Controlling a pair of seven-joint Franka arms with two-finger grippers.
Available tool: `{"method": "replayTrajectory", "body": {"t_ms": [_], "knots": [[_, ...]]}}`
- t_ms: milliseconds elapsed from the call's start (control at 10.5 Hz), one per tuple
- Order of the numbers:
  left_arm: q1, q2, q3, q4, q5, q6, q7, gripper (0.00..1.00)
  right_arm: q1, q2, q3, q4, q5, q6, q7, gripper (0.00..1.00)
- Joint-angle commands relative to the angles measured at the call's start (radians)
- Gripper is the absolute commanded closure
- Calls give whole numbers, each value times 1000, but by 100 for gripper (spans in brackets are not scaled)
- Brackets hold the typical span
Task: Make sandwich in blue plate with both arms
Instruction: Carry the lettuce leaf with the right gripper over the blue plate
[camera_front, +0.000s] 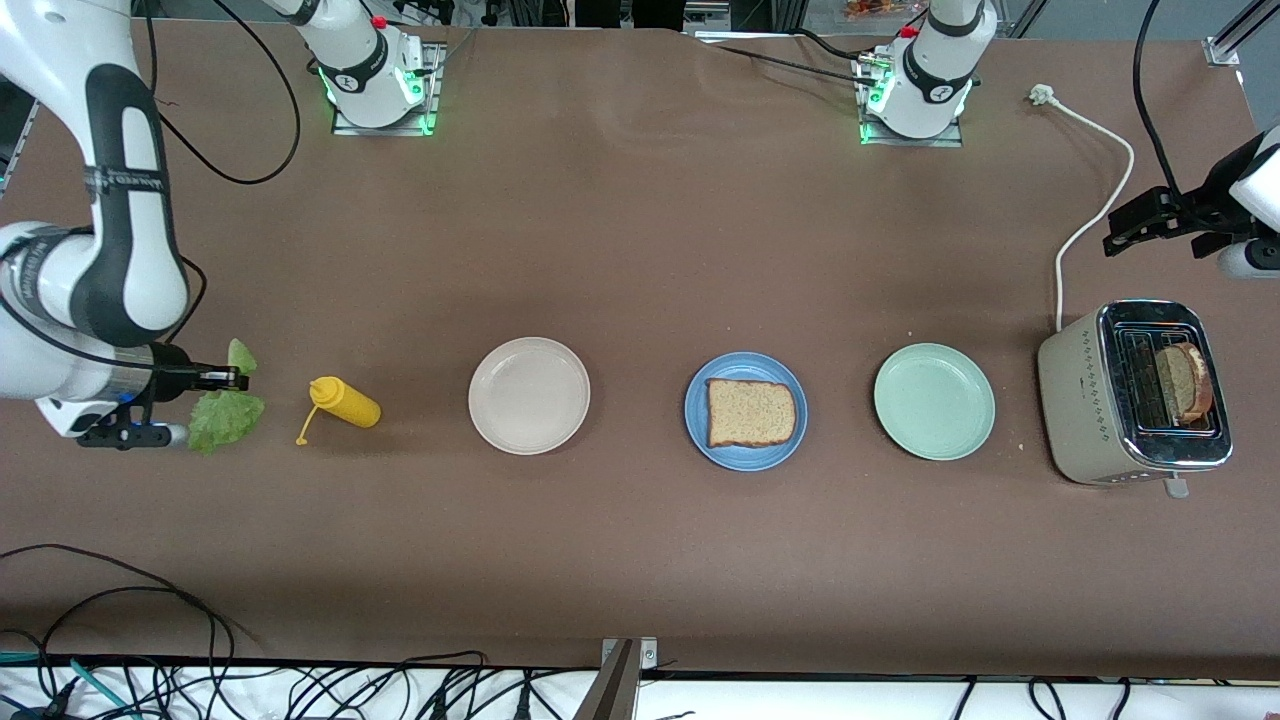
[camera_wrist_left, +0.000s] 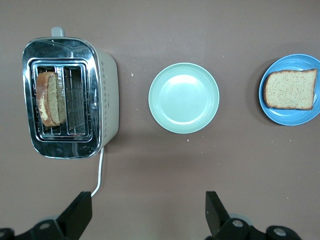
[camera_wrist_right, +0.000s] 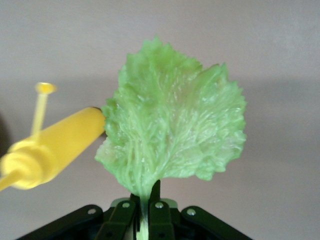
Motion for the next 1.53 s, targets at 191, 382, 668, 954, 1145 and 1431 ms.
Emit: {"method": "replayTrajectory", "body": {"t_ms": [191, 382, 668, 954, 1145, 1431], "knots": [[0, 12, -6, 30, 19, -24, -14, 0, 86, 1, 4, 265, 4, -193, 119, 100], [0, 12, -6, 30, 19, -24, -14, 0, 143, 13, 7, 328, 5, -177, 175, 100], [2, 12, -4, 30, 19, -24, -14, 0, 292, 57, 18, 373, 12, 16, 225, 100], [3, 12, -6, 30, 19, -24, -14, 0, 373, 145, 85, 397, 16, 252, 303, 100], [3, 14, -4, 30, 19, -24, -14, 0, 380, 162, 185, 396, 13, 343, 319, 100], [3, 12, -4, 30, 19, -24, -14, 0, 468, 233, 219, 394, 7, 528, 334, 100]]}}
